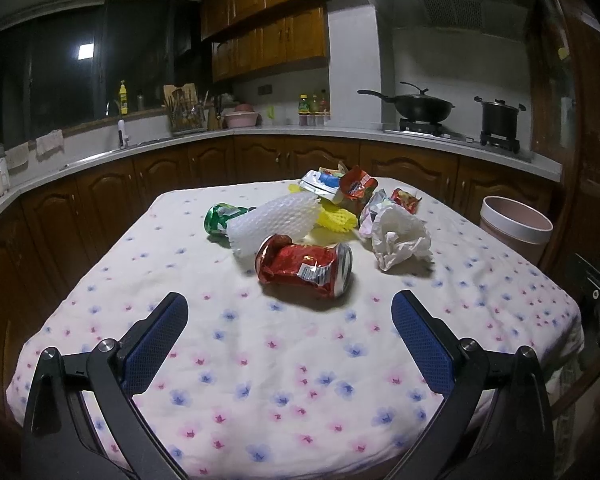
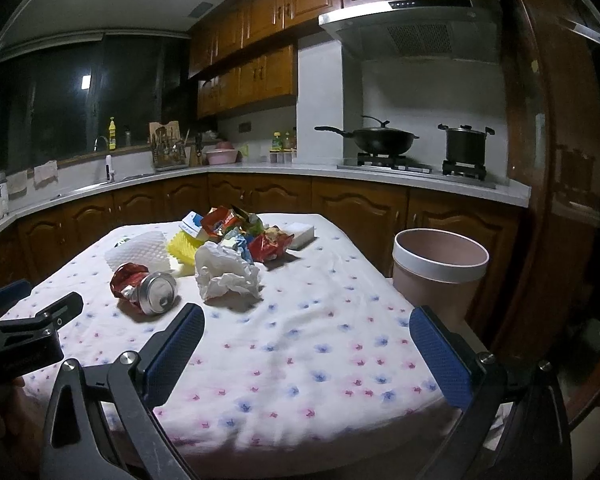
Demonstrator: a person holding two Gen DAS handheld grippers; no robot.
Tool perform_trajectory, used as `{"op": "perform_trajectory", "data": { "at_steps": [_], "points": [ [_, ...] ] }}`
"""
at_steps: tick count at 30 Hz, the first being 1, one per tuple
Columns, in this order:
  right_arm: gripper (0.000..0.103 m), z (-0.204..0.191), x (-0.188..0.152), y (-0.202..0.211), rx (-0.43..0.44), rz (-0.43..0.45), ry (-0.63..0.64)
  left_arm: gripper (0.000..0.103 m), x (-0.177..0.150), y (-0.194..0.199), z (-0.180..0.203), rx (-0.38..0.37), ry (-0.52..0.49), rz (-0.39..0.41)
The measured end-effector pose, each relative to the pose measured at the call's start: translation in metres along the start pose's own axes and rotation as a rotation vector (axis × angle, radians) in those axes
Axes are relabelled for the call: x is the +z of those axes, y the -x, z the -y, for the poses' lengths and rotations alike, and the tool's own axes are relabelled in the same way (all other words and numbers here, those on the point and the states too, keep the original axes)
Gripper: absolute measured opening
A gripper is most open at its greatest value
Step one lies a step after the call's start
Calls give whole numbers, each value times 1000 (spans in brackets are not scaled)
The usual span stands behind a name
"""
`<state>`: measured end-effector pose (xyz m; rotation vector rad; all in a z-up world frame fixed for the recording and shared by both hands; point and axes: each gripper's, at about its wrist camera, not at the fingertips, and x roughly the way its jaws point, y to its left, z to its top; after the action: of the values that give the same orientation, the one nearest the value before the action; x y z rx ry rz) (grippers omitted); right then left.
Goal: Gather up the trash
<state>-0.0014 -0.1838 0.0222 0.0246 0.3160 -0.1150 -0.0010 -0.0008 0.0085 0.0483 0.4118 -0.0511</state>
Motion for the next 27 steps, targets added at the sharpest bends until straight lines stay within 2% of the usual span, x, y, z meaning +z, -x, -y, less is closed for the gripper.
{"op": "perform_trajectory", "data": {
  "at_steps": [27],
  "points": [
    [103, -2, 0, 0, 0, 0, 0, 103, 0, -1, -3, -13, 6, -7]
  ]
}}
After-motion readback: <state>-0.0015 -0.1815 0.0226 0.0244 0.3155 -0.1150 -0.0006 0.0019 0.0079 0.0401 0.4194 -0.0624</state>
